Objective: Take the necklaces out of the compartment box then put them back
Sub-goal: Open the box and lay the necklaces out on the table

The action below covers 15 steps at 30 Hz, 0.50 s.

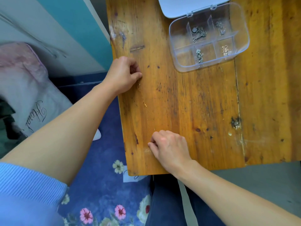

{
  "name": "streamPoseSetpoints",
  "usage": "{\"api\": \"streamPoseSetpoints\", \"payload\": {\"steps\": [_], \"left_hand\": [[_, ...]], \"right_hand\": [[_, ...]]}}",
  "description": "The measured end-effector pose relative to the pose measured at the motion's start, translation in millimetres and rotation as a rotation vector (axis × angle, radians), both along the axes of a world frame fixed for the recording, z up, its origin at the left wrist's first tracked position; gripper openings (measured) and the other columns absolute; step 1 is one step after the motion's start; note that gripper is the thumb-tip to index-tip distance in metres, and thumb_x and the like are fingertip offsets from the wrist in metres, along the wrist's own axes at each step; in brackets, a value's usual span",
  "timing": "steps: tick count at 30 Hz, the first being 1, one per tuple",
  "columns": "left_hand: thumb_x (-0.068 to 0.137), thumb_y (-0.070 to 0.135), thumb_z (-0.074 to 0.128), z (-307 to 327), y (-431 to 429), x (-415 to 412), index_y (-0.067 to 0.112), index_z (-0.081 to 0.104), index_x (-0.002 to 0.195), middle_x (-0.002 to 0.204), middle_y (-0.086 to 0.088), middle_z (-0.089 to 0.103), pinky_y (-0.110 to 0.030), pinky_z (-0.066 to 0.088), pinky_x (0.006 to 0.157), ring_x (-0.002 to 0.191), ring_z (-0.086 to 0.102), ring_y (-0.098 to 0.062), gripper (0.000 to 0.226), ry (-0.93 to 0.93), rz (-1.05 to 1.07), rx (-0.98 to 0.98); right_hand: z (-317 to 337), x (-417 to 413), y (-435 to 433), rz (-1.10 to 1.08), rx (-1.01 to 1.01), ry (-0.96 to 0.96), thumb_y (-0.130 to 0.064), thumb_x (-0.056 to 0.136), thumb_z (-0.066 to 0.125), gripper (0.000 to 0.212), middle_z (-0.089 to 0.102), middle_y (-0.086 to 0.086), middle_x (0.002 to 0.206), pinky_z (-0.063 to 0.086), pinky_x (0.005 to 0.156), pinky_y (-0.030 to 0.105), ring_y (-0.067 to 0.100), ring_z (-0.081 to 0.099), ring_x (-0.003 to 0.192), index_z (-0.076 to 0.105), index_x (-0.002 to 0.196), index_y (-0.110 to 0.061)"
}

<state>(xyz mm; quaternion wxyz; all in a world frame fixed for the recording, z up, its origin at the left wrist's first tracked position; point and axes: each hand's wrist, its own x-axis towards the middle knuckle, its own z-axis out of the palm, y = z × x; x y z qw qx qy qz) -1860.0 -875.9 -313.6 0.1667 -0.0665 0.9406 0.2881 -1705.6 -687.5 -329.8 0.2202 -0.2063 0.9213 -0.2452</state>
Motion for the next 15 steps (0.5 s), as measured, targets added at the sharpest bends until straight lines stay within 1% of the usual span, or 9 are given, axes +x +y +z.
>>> {"api": "streamPoseSetpoints", "payload": {"steps": [2, 5, 9, 15], "left_hand": [[0.088, 0.019, 0.067, -2, -2, -3, 0.008, 0.068, 0.087, 0.085, -0.008, 0.064, -0.044, 0.054, 0.077, 0.082, 0.059, -0.026, 0.011, 0.018, 0.014, -0.008], [0.087, 0.022, 0.067, -7, -4, -6, 0.01, 0.068, 0.087, 0.087, -0.008, 0.066, -0.047, 0.054, 0.078, 0.085, 0.061, -0.026, 0.012, 0.045, 0.038, 0.003], [0.086, 0.023, 0.068, -12, -6, -7, 0.014, 0.067, 0.084, 0.085, -0.006, 0.066, -0.047, 0.054, 0.077, 0.084, 0.061, -0.025, 0.01, 0.088, 0.057, 0.021], [0.086, 0.025, 0.067, -17, -3, -13, 0.015, 0.067, 0.086, 0.088, -0.004, 0.067, -0.045, 0.054, 0.076, 0.086, 0.061, -0.023, 0.01, 0.147, 0.05, 0.04]], "right_hand": [[0, 4, -3, 0.012, 0.002, 0.008, -0.03, 0.091, 0.061, 0.018, 0.065, 0.0, 0.076, 0.048, 0.053, 0.034, 0.021, 0.062, 0.072, 0.063, 0.082, -0.015], [1, 8, -2, 0.0, 0.001, 0.029, -0.029, 0.089, 0.065, 0.016, 0.065, -0.001, 0.074, 0.048, 0.048, 0.034, 0.02, 0.062, 0.069, 0.064, 0.08, -0.015], [2, 9, -2, -0.019, -0.005, 0.054, -0.029, 0.084, 0.072, 0.014, 0.065, -0.002, 0.071, 0.047, 0.044, 0.031, 0.018, 0.062, 0.065, 0.066, 0.08, -0.016], [1, 7, -2, -0.038, -0.018, 0.061, -0.034, 0.083, 0.073, 0.018, 0.066, -0.005, 0.07, 0.048, 0.043, 0.031, 0.015, 0.063, 0.063, 0.067, 0.084, -0.018]]}}
